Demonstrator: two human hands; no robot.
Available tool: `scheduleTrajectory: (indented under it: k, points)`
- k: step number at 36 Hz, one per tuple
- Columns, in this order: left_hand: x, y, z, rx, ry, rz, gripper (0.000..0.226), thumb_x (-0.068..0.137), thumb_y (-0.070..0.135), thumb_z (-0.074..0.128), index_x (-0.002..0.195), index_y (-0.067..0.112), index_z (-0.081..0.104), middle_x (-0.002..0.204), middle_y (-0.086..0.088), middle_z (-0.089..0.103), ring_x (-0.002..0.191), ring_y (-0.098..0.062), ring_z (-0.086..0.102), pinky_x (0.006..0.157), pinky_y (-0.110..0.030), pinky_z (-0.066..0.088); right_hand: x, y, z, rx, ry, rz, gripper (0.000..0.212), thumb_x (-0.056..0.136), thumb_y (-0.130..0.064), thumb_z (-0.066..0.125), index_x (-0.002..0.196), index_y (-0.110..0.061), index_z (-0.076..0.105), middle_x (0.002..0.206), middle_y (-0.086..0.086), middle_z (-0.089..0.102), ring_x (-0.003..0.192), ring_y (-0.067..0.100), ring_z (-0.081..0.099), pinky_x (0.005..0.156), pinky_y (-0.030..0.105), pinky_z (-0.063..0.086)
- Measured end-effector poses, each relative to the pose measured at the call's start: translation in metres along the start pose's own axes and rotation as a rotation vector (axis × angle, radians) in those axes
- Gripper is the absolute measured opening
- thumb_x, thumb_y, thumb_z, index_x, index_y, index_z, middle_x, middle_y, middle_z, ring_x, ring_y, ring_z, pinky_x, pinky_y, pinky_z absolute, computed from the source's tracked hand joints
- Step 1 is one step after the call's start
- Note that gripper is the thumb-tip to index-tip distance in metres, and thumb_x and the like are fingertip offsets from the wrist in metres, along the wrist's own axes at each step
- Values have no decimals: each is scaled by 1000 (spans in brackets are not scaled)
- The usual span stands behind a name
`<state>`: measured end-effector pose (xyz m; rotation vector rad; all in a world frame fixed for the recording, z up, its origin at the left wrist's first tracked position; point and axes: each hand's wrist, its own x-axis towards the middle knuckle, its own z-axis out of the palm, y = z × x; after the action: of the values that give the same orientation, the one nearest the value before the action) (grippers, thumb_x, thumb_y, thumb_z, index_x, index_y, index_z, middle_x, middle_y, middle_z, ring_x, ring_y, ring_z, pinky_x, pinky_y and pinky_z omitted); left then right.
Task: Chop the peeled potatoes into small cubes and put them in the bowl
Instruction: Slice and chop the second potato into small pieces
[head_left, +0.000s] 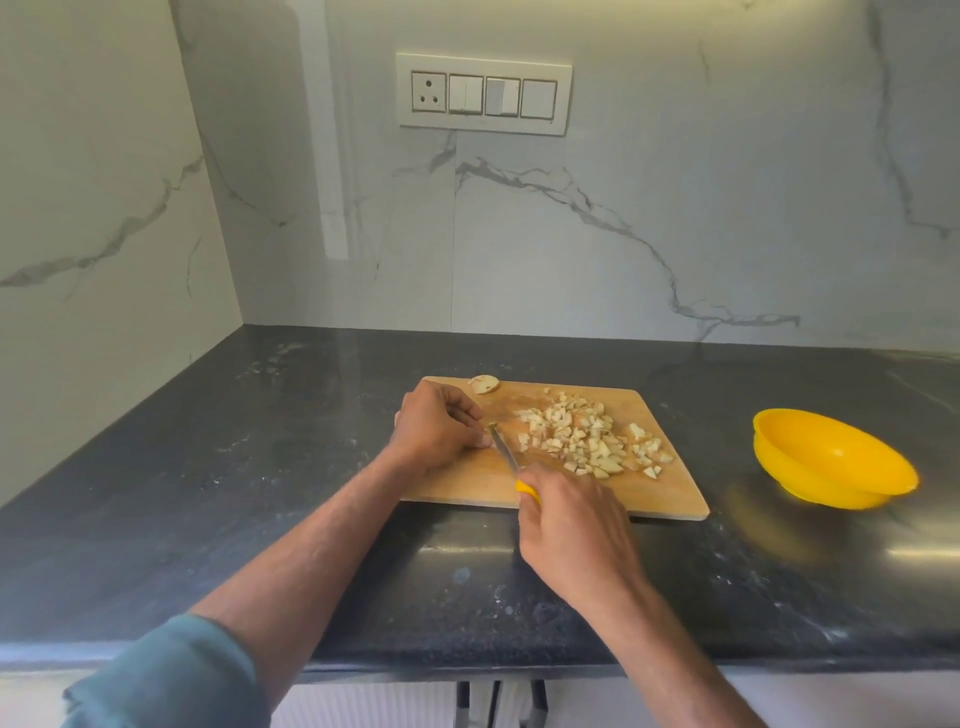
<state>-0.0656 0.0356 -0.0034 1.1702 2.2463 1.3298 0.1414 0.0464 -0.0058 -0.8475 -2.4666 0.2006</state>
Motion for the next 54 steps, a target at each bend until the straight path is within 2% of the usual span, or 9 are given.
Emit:
scheduleTrajectory:
  k: [4, 7, 16, 23, 26, 35, 41, 45, 54]
  points:
    - [-2, 2, 0, -15, 37, 9, 26, 65, 16, 97, 81, 21, 78, 73, 7, 75, 73, -5, 72, 84, -33, 61, -6, 8, -5, 9, 51, 22, 30, 99, -29, 56, 127, -24, 66, 102, -9, 74, 86, 9, 68, 66, 12, 35]
    - [0, 0, -1, -41, 77, 29, 16, 75, 12, 91, 85, 17, 79, 80, 3, 76, 75, -8, 72, 76, -25, 61, -4, 7, -4, 46, 61, 23, 26, 99, -28, 57, 121, -23, 69, 91, -9, 74, 64, 1, 55, 52, 6, 28]
    - [9, -9, -2, -97, 226, 40, 11, 90, 15, 76, 101, 16, 76, 92, 2, 72, 89, -12, 68, 85, -31, 60, 12, -14, 12, -5, -7, -76, 30, 101, -27, 54, 129, -23, 63, 87, -9, 70, 65, 5, 52, 52, 8, 26]
    - [10, -9, 1, -39, 147, 100, 20, 89, 18, 79, 108, 16, 73, 94, 3, 69, 86, -9, 64, 80, -23, 55, 20, 1, 3, -87, 60, 138, 29, 103, -27, 50, 128, -22, 63, 82, -8, 67, 55, 5, 45, 46, 11, 25]
    - [10, -10, 2, -27, 120, 111, 22, 89, 21, 79, 109, 18, 72, 96, 3, 69, 88, -9, 64, 81, -22, 55, 21, 4, 0, -132, 74, 201, 27, 102, -27, 51, 125, -21, 65, 87, -5, 72, 65, 13, 61, 54, 17, 36]
    - [10, -12, 2, 39, 110, 134, 20, 91, 19, 76, 111, 17, 73, 97, 4, 67, 87, -6, 61, 84, -24, 55, 23, 0, 5, -108, 35, 141, 28, 102, -30, 52, 125, -23, 66, 94, -6, 73, 78, 11, 68, 60, 16, 42]
    - [11, -11, 3, 61, 108, 141, 16, 92, 16, 74, 108, 18, 73, 95, 6, 67, 84, -3, 59, 77, -16, 48, 34, 3, -6, -109, 79, 110, 30, 102, -27, 51, 129, -24, 64, 94, -3, 75, 80, 15, 70, 44, 9, 19]
    - [11, -12, 4, 73, 118, 161, 11, 92, 19, 75, 102, 22, 73, 92, 9, 66, 79, -2, 58, 67, -8, 42, 47, 10, -6, -126, 79, 74, 29, 100, -26, 54, 126, -22, 67, 92, 0, 75, 81, 20, 71, 59, 23, 47]
    - [48, -6, -3, 179, 3, 171, 16, 94, 29, 72, 108, 21, 73, 104, 8, 68, 93, -11, 62, 78, -23, 49, 44, 16, -2, -62, 146, 110, 31, 98, -31, 55, 127, -25, 66, 95, -1, 76, 85, 21, 72, 69, 31, 55]
